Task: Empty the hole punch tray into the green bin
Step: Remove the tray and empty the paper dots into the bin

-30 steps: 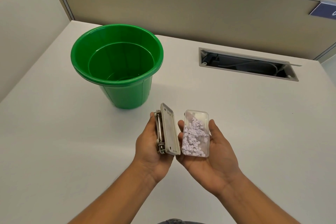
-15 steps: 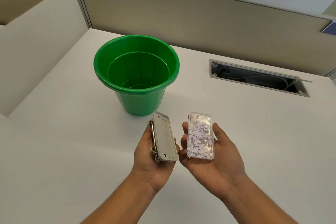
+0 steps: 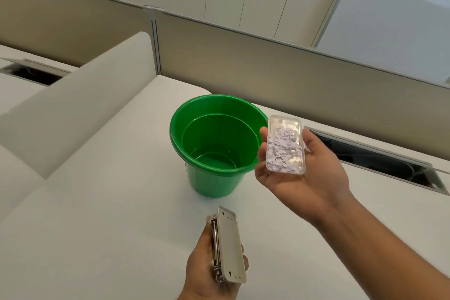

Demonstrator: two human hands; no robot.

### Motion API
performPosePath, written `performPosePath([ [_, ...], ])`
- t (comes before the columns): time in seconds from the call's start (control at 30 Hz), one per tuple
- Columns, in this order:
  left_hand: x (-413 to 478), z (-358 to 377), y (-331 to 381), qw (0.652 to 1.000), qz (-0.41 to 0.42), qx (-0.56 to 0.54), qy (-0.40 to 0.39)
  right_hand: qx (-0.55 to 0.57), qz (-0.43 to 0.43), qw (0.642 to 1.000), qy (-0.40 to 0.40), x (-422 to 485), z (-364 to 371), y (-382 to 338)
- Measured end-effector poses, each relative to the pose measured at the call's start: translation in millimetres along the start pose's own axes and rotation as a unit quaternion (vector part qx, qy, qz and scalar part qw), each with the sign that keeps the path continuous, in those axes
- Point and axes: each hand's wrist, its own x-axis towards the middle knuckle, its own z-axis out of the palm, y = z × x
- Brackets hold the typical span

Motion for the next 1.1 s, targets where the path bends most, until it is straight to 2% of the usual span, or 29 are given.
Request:
performPosePath([
  [0.2,9.2,-6.4,11.0,0.999,-0.025,0.012,0.043,-0.113,-0.021,0.993,0.002,60.0,35.3,-19.8],
  [0.33,10.8,-1.9,14.1,0.998,-0.016,0.001,0.055,-0.274,-0.065,0.958,0.054,102.4,41.6,-19.5],
  [0.37,11.1,-0.5,14.2,0.998,-0.014,-0.003,0.054,-0.349,-0.076,0.932,0.060,110.3,41.5,-18.7],
  [0.4,11.1,0.4,14.3,0.999,-0.013,-0.009,0.050,-0.443,-0.086,0.890,0.063,116.9,40.1,-17.7],
  [0.5,12.3,1.3,14.6,0.999,-0.022,-0.019,0.033,-0.692,-0.104,0.714,0.027,128.3,37.3,-15.8],
  [0.57,11.0,2.0,14.7,0.999,-0.029,-0.022,0.019,-0.774,-0.117,0.622,0.006,132.2,36.7,-15.1],
  [0.6,10.0,2.4,14.8,0.999,-0.029,-0.024,0.014,-0.798,-0.119,0.590,0.004,133.8,37.1,-14.6],
  [0.67,8.9,2.8,15.2,0.999,-0.024,-0.026,0.011,-0.822,-0.122,0.556,0.007,135.5,38.1,-13.7],
  [0.73,8.6,2.2,15.1,1.000,-0.016,-0.023,0.013,-0.825,-0.127,0.551,0.010,136.2,38.6,-13.3],
  [0.87,8.8,-0.2,12.8,1.000,-0.013,-0.017,0.016,-0.800,-0.122,0.588,0.006,133.4,36.3,-14.9],
  [0.93,9.2,-1.1,11.9,1.000,-0.018,-0.015,0.014,-0.769,-0.105,0.630,0.009,131.1,35.3,-17.4],
  [1.03,7.9,-2.5,10.9,1.000,-0.023,-0.016,0.009,-0.690,-0.062,0.721,0.007,122.2,34.6,-21.1],
  [1.1,6.1,-3.1,9.9,1.000,-0.019,-0.012,0.008,-0.649,-0.081,0.757,-0.003,118.1,35.3,-22.6],
])
